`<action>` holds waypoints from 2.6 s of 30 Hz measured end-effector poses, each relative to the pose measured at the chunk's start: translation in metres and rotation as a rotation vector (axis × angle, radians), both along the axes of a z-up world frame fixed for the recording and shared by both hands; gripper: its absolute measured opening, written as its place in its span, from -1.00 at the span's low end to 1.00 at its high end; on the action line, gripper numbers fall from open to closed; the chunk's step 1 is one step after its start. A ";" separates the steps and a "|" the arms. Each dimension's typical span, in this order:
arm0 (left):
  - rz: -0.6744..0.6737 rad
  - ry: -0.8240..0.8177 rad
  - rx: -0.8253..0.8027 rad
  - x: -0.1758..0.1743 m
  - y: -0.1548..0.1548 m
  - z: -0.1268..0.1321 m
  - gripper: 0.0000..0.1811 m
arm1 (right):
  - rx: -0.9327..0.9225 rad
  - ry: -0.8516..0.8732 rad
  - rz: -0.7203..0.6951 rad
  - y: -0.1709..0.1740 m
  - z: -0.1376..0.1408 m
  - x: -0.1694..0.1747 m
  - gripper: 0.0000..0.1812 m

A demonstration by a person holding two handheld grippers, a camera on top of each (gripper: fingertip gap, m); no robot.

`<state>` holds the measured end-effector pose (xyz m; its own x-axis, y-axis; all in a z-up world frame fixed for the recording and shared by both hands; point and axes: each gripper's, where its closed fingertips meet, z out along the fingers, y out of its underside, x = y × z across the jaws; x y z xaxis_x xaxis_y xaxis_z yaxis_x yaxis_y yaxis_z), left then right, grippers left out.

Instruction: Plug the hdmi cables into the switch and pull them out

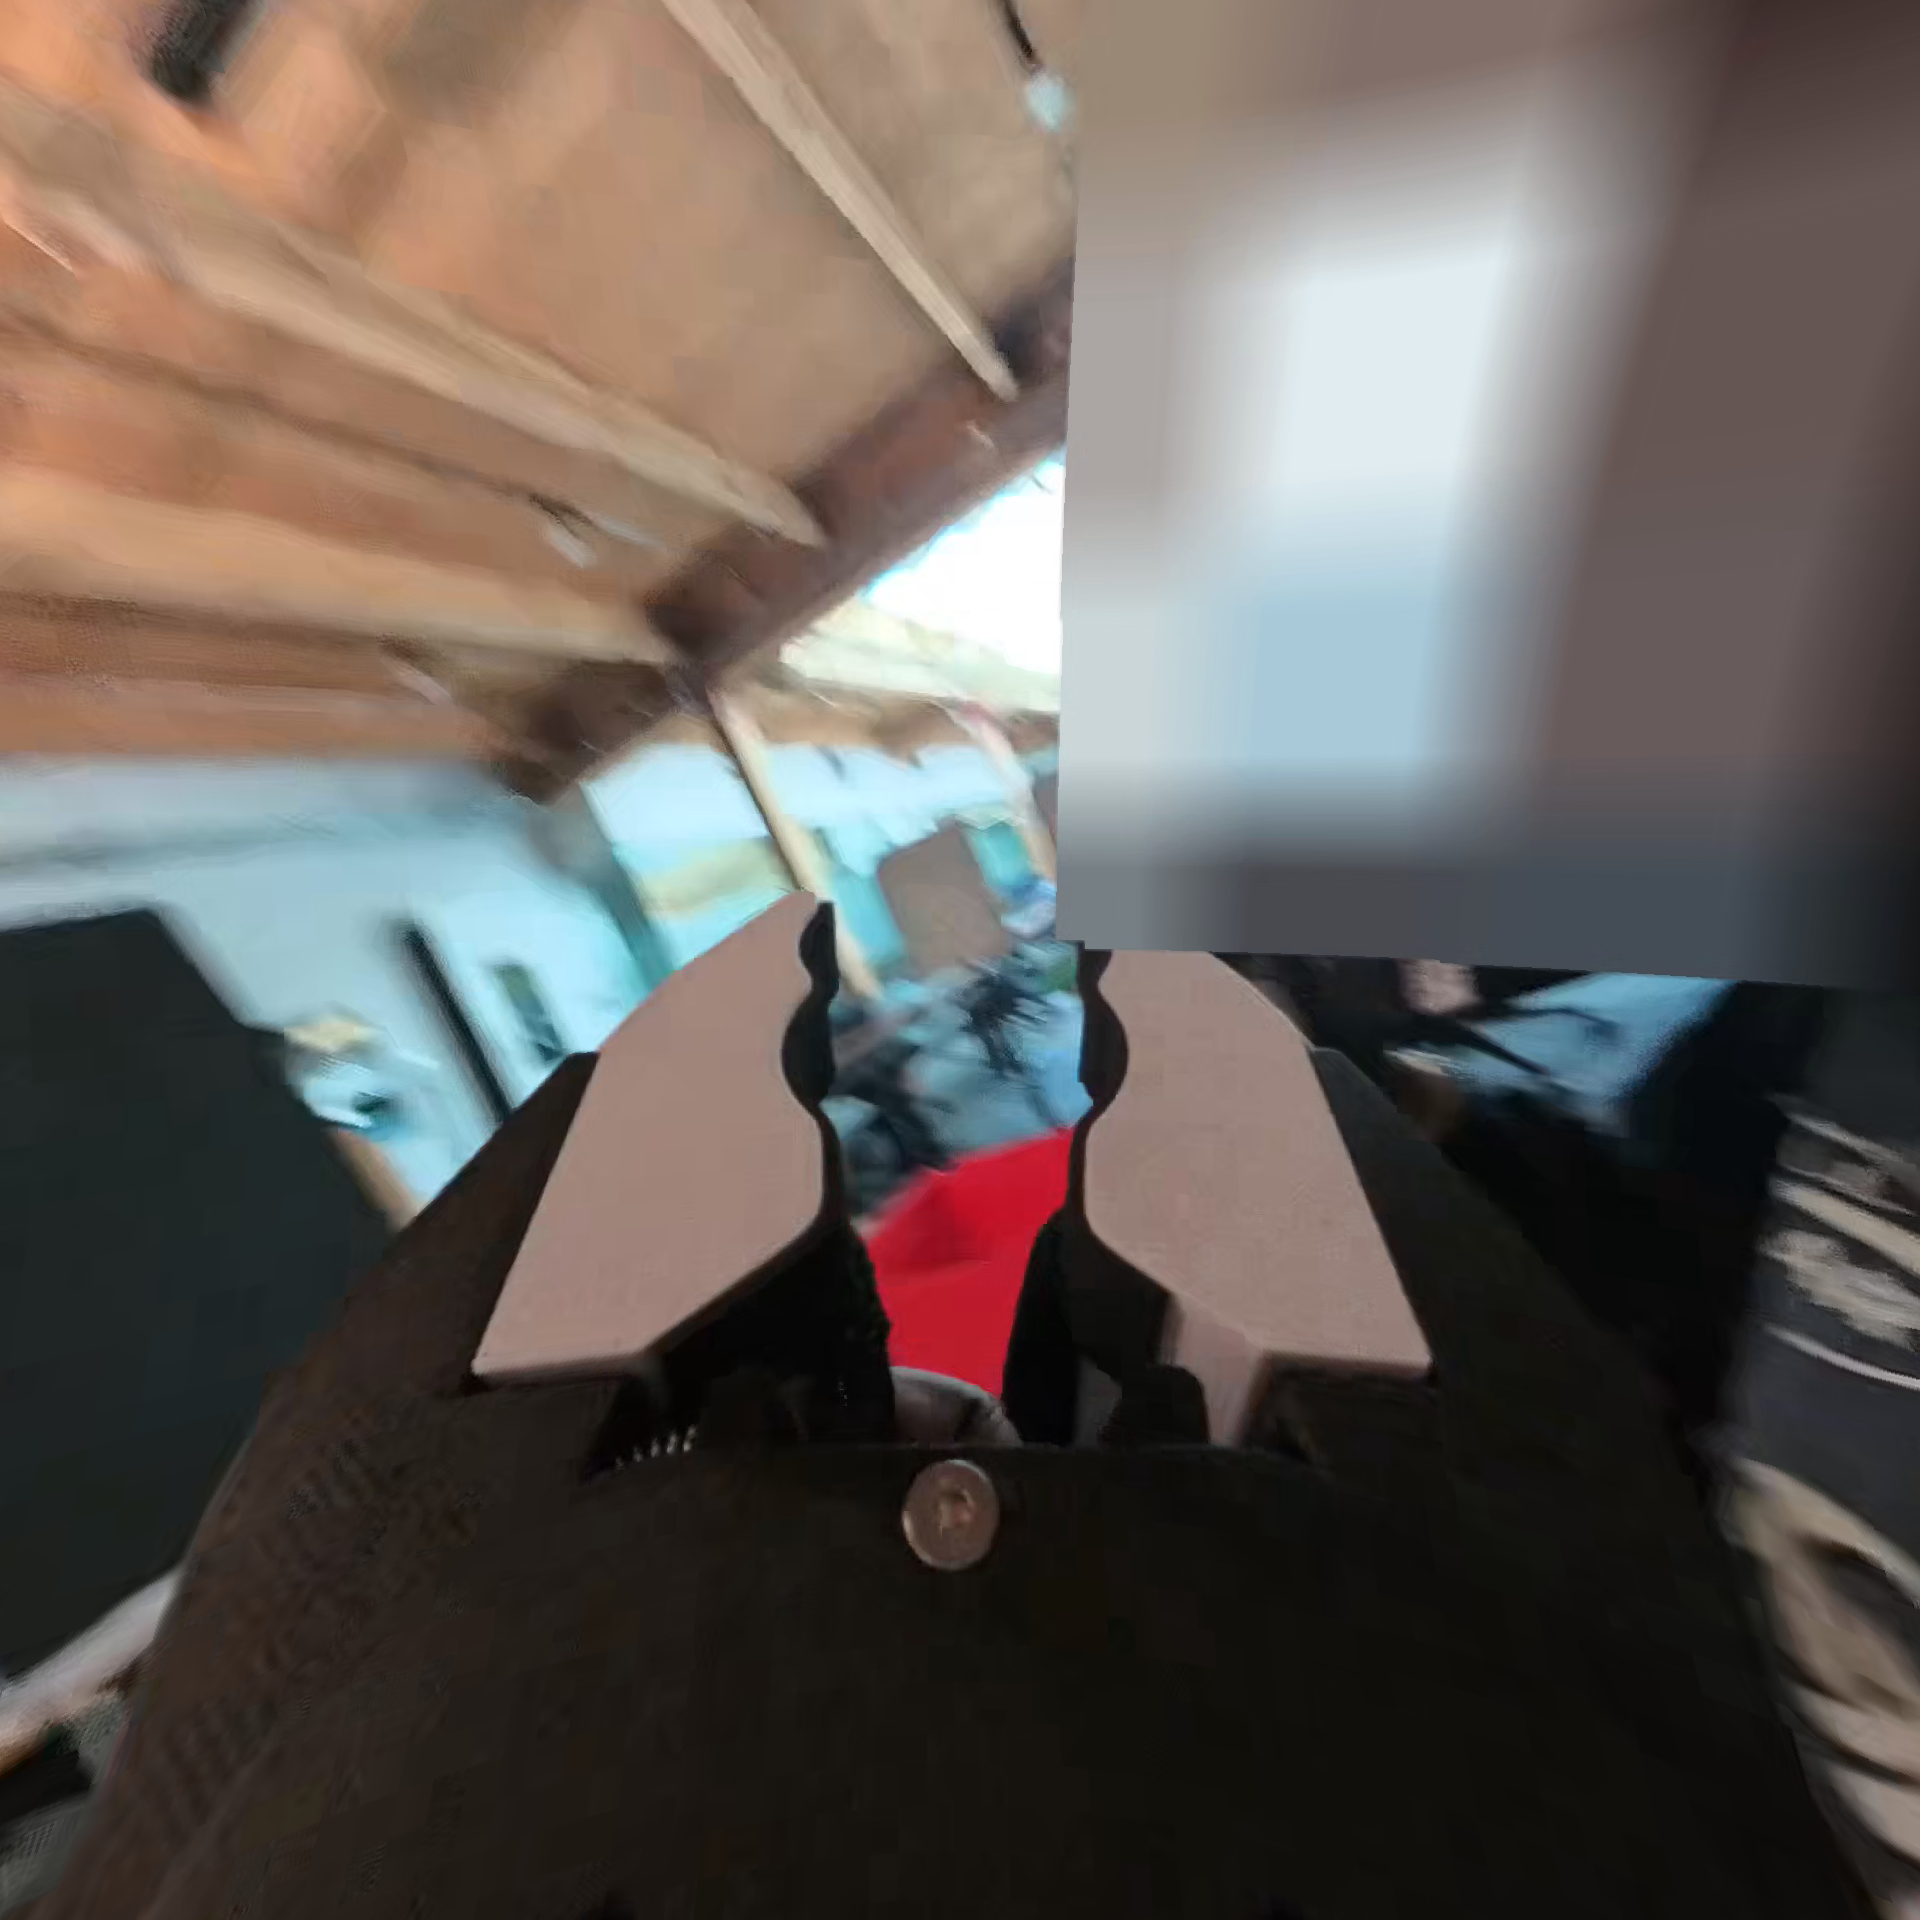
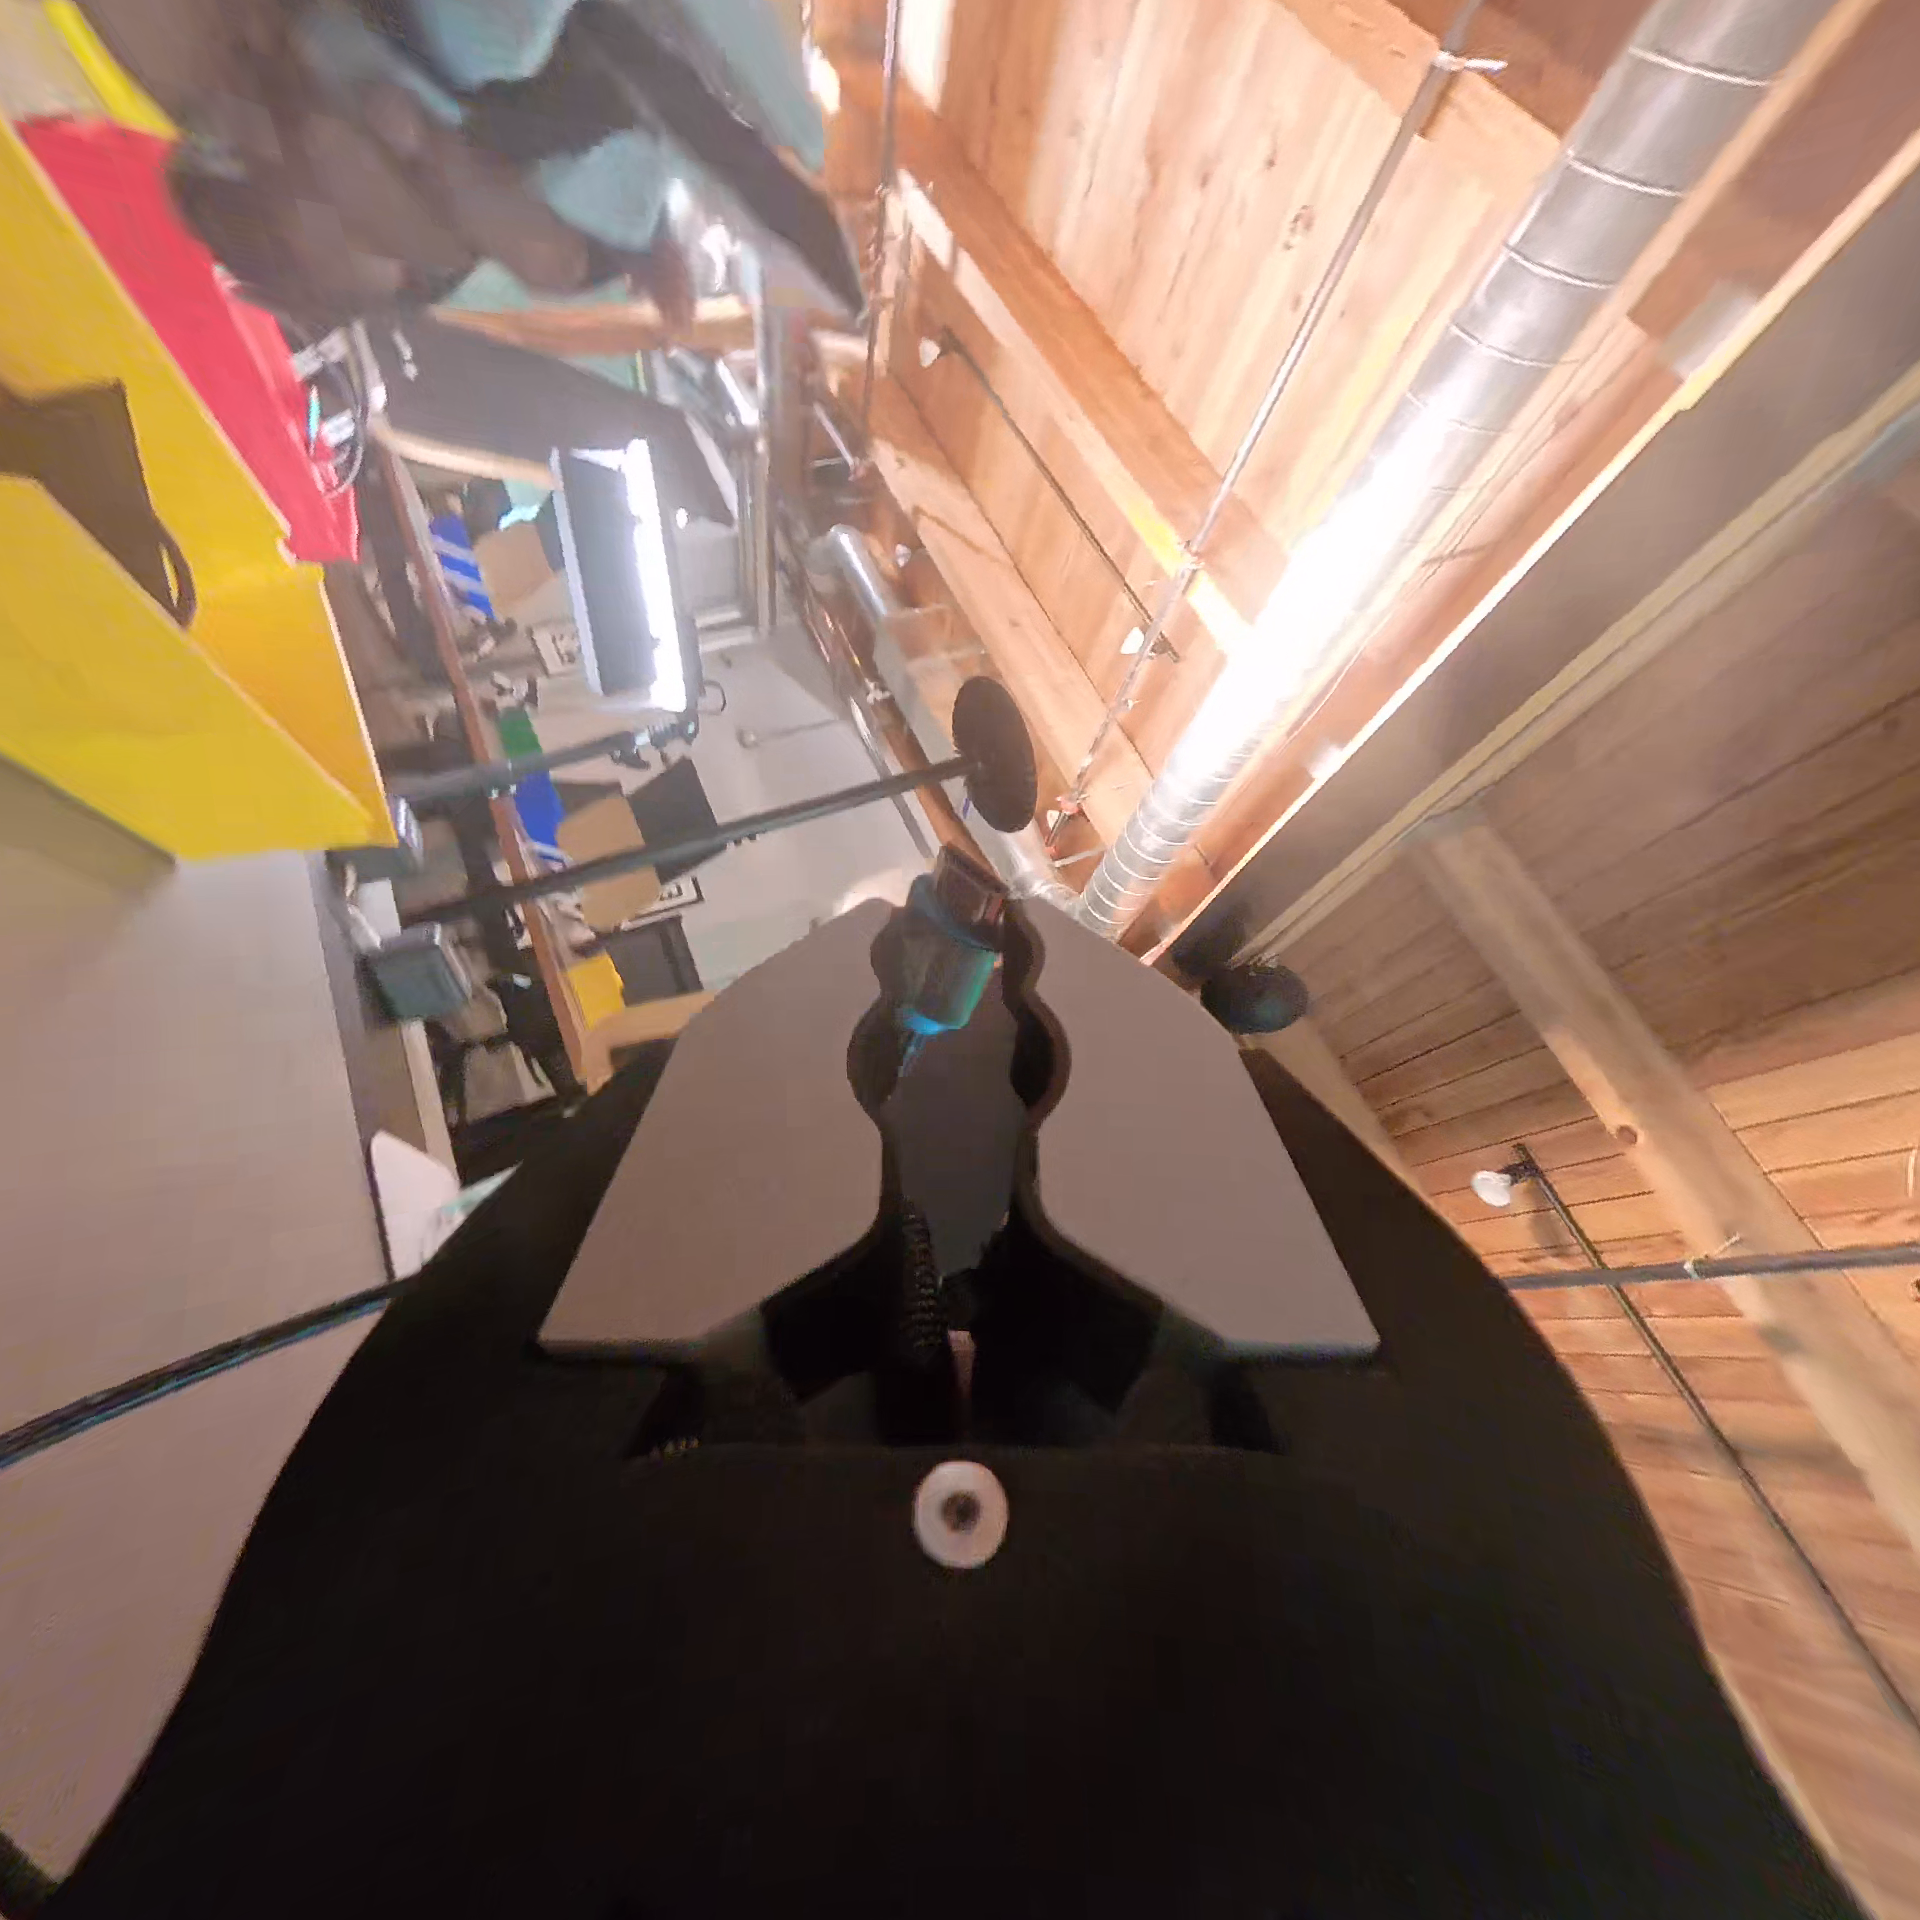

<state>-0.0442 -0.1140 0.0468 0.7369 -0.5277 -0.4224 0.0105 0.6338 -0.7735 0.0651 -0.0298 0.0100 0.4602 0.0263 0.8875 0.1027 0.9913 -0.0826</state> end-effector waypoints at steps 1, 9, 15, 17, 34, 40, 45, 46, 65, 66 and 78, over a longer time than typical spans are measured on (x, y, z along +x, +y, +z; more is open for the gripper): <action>0.083 -0.026 0.045 -0.017 0.001 0.005 -0.55 | 0.003 -0.020 -0.016 0.000 -0.002 0.001 -0.81; 0.089 0.086 -0.097 -0.020 0.054 -0.038 -0.55 | -0.038 -0.093 0.065 -0.006 -0.011 -0.008 -0.86; 0.155 0.126 -0.210 -0.031 0.096 -0.076 -0.54 | -0.101 -0.104 0.173 -0.008 -0.012 -0.008 -0.87; 0.134 0.135 -0.211 -0.027 0.097 -0.078 -0.54 | -0.134 -0.124 0.212 -0.009 -0.013 -0.009 -0.88; 0.159 -0.233 -0.239 -0.055 0.183 -0.063 -0.52 | -0.257 -0.340 1.366 -0.111 0.157 -0.037 -0.87; -0.293 -0.327 0.175 0.016 0.089 0.018 -0.41 | -0.254 -0.386 1.303 -0.122 0.129 -0.076 -0.87; -0.463 -0.290 0.203 0.022 0.028 0.026 -0.39 | -0.358 -0.382 1.261 -0.088 0.092 -0.065 -0.87; -0.466 -0.282 0.186 0.024 0.025 0.024 -0.43 | -0.378 -0.379 1.267 -0.084 0.085 -0.062 -0.87; -0.092 0.435 -0.013 0.044 0.035 -0.066 -0.91 | -0.461 -0.482 0.543 -0.035 -0.036 -0.052 -0.60; -0.091 0.449 -0.019 0.044 0.035 -0.068 -0.91 | -0.415 -0.471 0.484 -0.035 -0.039 -0.051 -0.60; -0.157 0.465 -0.137 0.060 0.030 -0.080 -0.90 | -0.045 -0.261 0.301 -0.048 -0.039 -0.043 -0.87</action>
<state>0.0156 -0.0841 -0.0330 0.3948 -0.6908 -0.6057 -0.2674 0.5444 -0.7951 0.0218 -0.0779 -0.0290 0.1853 0.1666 0.9684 -0.1681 0.9764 -0.1358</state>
